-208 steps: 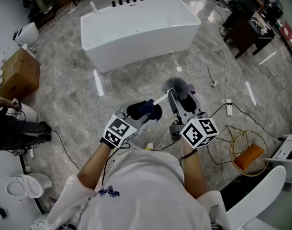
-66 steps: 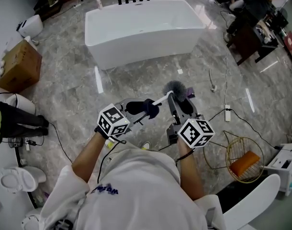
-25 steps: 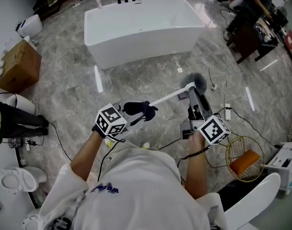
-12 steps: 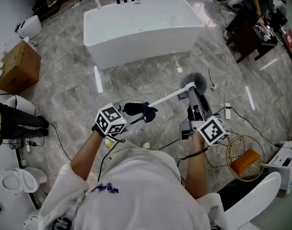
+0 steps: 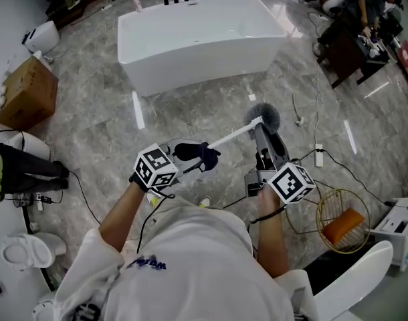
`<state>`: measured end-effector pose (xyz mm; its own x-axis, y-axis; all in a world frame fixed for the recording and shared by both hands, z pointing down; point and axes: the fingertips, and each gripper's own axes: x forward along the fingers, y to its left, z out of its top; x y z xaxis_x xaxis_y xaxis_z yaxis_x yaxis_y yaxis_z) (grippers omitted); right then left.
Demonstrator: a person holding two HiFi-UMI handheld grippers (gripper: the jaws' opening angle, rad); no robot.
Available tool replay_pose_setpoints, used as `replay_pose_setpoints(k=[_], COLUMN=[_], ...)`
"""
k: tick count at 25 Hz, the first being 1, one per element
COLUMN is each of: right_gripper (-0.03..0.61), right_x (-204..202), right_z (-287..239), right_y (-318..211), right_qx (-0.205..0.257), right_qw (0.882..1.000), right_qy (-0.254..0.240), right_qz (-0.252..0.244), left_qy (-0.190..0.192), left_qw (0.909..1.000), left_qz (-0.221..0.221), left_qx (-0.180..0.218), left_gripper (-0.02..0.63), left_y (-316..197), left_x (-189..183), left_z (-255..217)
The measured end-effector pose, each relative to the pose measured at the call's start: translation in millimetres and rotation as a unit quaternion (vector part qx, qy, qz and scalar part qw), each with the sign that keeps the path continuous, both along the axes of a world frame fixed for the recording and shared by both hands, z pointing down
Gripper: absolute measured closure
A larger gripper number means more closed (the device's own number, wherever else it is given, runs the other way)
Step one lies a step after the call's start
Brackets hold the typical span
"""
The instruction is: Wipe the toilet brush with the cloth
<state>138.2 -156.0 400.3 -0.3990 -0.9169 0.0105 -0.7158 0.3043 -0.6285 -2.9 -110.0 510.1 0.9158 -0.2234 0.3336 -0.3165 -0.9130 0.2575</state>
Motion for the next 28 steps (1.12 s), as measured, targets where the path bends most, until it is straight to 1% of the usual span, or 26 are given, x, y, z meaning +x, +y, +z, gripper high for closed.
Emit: replay_pose_setpoints(k=[9,13,16,20,23,26,28], right_gripper=[0.436,0.436,0.434,0.403,0.377,0.339,0.346], right_x=[-17.0,-19.7,-17.2,-10.6,-11.5,-15.1,-16.9], right_z=[10.0,16.3,22.4,30.2,31.8,35.9,35.0], right_y=[5.9,8.2,7.9,10.5,7.3,4.9,3.4], right_qx=[-0.014,-0.019,-0.027,-0.031,-0.033,-0.036,-0.037], right_qw=[1.0,1.0,0.999,0.999,0.999,0.997,0.996], right_qy=[0.005,0.005,0.006,0.005,0.015,0.037,0.043], right_qz=[-0.015,-0.018,-0.015,-0.016,-0.037,-0.059,-0.064], left_qy=[0.016,0.018,0.017,0.021,0.024,0.02,0.019], left_qw=[0.9998,0.9997,0.9994,0.9988,0.9984,0.9983,0.9983], left_qz=[0.004,0.005,0.014,0.023,0.029,0.036,0.037], left_qx=[-0.011,-0.015,-0.026,-0.037,-0.042,-0.042,-0.042], left_gripper=[0.515,0.517,0.532,0.543,0.543,0.543,0.543], left_y=[3.2,6.0,11.6,26.5,29.5,33.1,33.0], left_x=[6.8,8.6,12.9,16.3,15.2,15.6,15.3], left_z=[-4.8,-2.6,-1.9,-3.0,-3.1,-1.6,-2.9])
